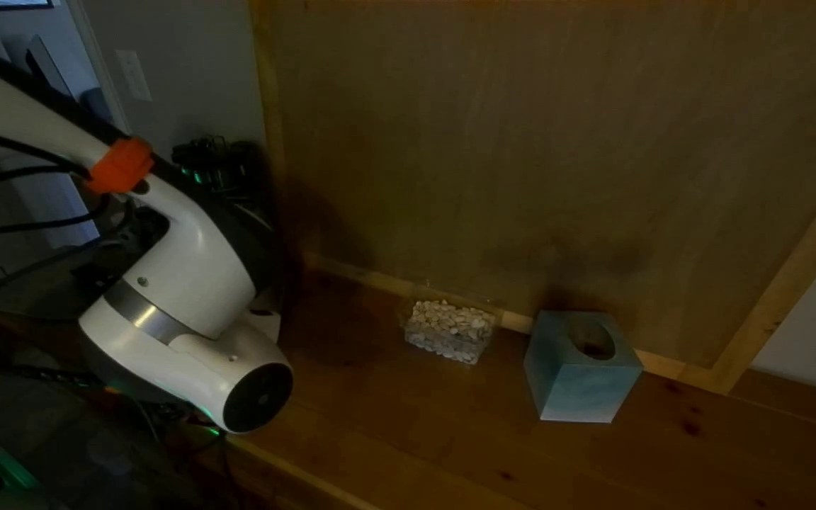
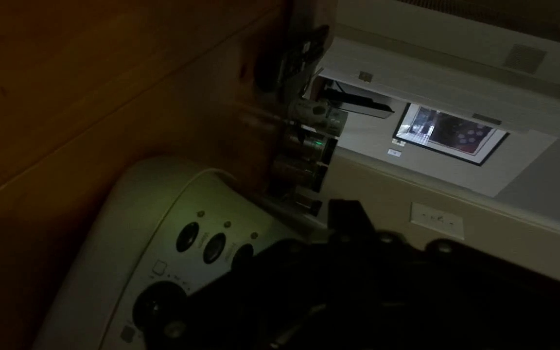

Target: Press a button on the toaster

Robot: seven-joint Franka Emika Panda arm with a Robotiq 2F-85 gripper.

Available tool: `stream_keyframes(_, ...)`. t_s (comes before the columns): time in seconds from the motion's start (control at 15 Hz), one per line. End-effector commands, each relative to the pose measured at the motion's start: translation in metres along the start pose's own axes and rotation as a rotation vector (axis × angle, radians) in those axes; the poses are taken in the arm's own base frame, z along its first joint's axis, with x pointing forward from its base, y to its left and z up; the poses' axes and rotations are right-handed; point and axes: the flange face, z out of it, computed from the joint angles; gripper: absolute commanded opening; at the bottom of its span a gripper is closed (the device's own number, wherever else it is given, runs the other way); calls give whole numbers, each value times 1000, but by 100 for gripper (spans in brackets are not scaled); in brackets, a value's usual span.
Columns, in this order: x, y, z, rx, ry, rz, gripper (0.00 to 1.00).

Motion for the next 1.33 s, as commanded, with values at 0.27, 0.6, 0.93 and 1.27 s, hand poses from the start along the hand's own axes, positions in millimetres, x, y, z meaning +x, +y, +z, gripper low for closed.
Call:
stream_keyframes(0.27,2,9,-15,3,53,60,0)
stream_keyframes(0.6,6,11,-16,4,59,99,0)
stream_keyframes(0.93,14,14,-12,8,54,145,0)
stream_keyframes(1.27,20,22,-10,-3,53,189,0)
